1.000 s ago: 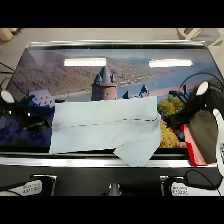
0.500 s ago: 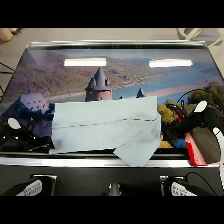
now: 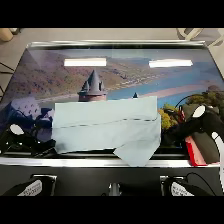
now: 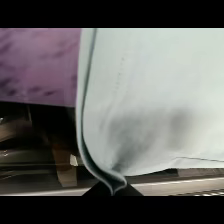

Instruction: Fold the shirts.

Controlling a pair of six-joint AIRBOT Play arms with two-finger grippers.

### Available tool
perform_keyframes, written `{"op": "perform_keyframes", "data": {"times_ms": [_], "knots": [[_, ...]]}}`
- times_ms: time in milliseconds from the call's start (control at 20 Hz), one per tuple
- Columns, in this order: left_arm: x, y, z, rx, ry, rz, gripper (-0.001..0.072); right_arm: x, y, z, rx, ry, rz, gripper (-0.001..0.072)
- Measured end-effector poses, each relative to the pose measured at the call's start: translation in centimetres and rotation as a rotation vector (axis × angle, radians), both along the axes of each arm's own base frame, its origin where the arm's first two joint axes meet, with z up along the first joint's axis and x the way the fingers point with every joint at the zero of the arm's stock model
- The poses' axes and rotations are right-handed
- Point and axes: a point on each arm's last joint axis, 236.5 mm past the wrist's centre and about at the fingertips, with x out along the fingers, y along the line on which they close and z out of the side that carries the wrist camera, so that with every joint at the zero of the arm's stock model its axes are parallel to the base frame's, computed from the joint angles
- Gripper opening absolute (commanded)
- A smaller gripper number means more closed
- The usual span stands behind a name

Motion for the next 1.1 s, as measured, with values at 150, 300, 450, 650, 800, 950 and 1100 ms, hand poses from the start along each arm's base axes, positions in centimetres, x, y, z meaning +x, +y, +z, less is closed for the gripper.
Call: {"op": "perform_keyframes", "data": {"times_ms": [150, 300, 450, 650, 800, 950, 1100], "knots": [[0.0, 0.0, 0.0, 0.004, -0.007, 0.002, 0.0025, -2.6, 1.7, -1.1, 0.044, 0.02, -0.03, 0.0531], [0.4, 0.3, 0.1, 0.021, -0.04, 0.002, 0.0024, -3.5, 3.4, -2.4, 0.093, 0.008, -0.095, 0.0493], [2.7, 1.4, 0.3, 0.076, -0.157, 0.017, 0.0025, -2.6, 4.9, -2.9, 0.142, -0.045, -0.17, 0.0463], [3.8, 2.1, 0.9, 0.113, -0.231, 0.009, 0.0025, -1.0, 4.7, -3.9, 0.123, -0.122, -0.218, 0.0016], [4.0, 1.8, 1.3, 0.103, -0.246, 0.011, 0.0024, -0.7, 4.7, -3.9, 0.129, -0.139, -0.207, 0.0015], [5.1, 1.9, 2.4, 0.108, -0.293, 0.014, 0.0024, 0.5, 4.4, -2.5, 0.135, -0.195, -0.147, 0.0014], [7.6, 2.5, 5.0, 0.126, -0.386, 0.018, 0.0023, 3.1, 4.5, 1.0, 0.162, -0.284, -0.11, 0.0013]]}}
